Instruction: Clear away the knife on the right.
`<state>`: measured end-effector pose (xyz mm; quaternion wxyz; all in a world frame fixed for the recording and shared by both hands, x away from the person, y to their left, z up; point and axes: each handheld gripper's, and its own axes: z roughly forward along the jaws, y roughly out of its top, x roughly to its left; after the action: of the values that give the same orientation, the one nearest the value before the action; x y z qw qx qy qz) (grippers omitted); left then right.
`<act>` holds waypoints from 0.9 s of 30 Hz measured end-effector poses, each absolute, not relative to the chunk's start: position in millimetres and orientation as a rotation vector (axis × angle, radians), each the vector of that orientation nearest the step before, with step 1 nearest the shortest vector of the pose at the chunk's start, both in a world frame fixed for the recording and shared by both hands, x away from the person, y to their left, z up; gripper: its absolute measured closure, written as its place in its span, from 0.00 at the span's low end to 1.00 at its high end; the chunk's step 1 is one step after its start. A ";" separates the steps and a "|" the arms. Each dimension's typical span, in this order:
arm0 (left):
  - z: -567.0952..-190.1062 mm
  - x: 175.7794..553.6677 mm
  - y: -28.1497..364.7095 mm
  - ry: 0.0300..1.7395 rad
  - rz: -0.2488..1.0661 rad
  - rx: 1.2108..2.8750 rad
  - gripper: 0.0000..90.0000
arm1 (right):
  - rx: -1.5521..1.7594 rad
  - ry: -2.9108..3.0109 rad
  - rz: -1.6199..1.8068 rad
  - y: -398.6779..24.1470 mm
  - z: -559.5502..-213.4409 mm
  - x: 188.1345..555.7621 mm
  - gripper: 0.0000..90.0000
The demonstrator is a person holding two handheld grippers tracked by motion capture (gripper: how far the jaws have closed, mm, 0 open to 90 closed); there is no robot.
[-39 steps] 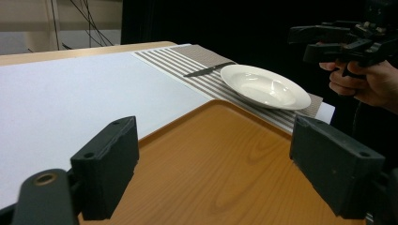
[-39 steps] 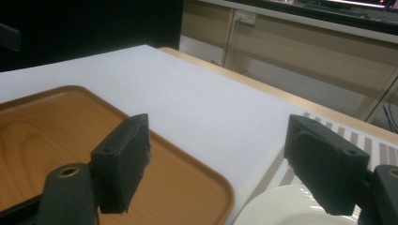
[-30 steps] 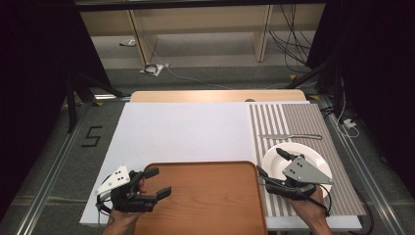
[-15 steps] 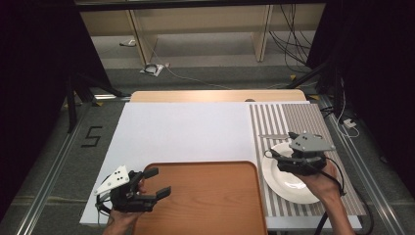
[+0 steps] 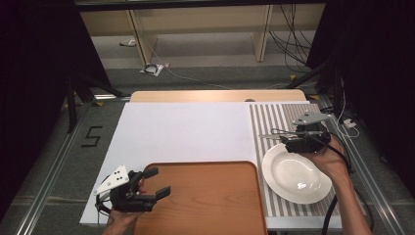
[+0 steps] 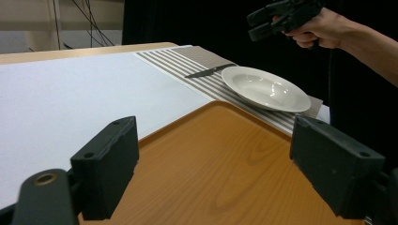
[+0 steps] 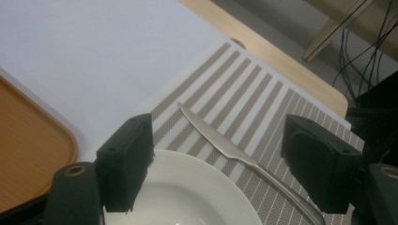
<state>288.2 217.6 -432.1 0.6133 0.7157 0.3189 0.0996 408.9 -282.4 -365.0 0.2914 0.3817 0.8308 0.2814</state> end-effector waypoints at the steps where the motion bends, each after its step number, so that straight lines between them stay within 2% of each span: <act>1: -432.1 288.2 217.6 0.735 0.231 1.651 0.18 | 1.032 2.238 0.718 -285.4 -368.5 417.6 0.30; 22: -433.6 289.3 217.4 0.745 0.224 1.648 0.18 | 1.270 2.353 0.527 -314.0 -404.4 488.7 0.31; 27: -434.0 290.2 217.8 0.744 0.217 1.646 0.18 | 1.312 2.380 0.450 -318.5 -410.3 501.8 0.34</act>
<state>290.2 217.8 -434.0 0.6140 0.7141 0.3228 0.0942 501.8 -318.5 -410.3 0.1921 0.4674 0.8479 0.1604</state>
